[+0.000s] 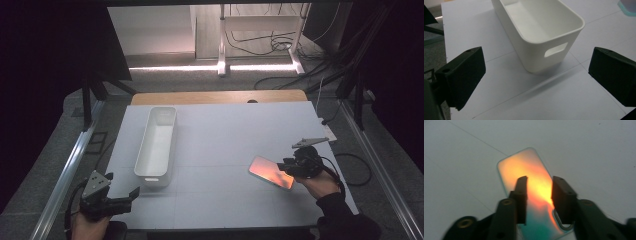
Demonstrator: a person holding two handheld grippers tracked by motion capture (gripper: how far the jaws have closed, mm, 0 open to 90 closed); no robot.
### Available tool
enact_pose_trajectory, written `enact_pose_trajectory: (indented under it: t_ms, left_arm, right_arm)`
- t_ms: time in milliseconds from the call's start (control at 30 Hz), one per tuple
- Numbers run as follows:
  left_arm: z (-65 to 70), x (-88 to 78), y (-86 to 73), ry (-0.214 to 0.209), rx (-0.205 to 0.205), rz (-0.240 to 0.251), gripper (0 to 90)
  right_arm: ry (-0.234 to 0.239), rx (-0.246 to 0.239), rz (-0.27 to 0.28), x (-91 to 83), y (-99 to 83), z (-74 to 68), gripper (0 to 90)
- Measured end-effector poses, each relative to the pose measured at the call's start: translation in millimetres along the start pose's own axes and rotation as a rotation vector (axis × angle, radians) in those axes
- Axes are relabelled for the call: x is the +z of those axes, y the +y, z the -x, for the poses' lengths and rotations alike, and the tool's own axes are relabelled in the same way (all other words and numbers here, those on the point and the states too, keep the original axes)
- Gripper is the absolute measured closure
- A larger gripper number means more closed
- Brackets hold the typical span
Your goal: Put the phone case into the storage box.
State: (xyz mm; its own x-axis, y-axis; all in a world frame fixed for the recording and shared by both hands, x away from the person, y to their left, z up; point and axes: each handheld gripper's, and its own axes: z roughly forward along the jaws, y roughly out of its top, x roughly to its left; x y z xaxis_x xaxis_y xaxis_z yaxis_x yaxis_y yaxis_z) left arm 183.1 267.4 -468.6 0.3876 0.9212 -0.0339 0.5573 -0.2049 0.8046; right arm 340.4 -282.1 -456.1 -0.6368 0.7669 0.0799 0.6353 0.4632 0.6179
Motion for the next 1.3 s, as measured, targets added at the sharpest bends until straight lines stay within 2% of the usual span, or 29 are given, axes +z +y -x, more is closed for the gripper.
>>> enact_pose_trajectory:
  t_ms: [100,300,400,700,1133,1300]
  left_arm:
    - [0.0,-0.1,0.0,-0.001,0.001,0.001,1.6]
    - [0.3,-0.2,0.0,-0.002,0.004,0.001,1.6]
    - [0.4,-0.1,0.1,-0.001,0.005,0.000,1.7]
    - [0.8,0.1,0.3,-0.001,0.009,-0.001,1.6]
    - [1.2,0.2,0.4,-0.002,0.015,-0.004,1.7]
    - [1.9,0.3,0.5,0.000,0.022,-0.004,1.7]
  right_arm:
    - [0.017,-0.028,-0.015,2.6,-2.4,-0.6,89.6]
    - [0.027,-0.075,-0.053,8.7,-7.4,-5.3,89.7]
    - [0.025,-0.080,-0.062,10.7,-11.1,-6.3,89.6]
    - [0.062,-0.084,-0.082,11.5,-21.0,-10.1,89.7]
    - [0.101,-0.133,-0.162,21.8,-28.3,-19.7,89.7]
    - [0.088,-0.155,-0.197,26.0,-30.7,-21.9,89.7]
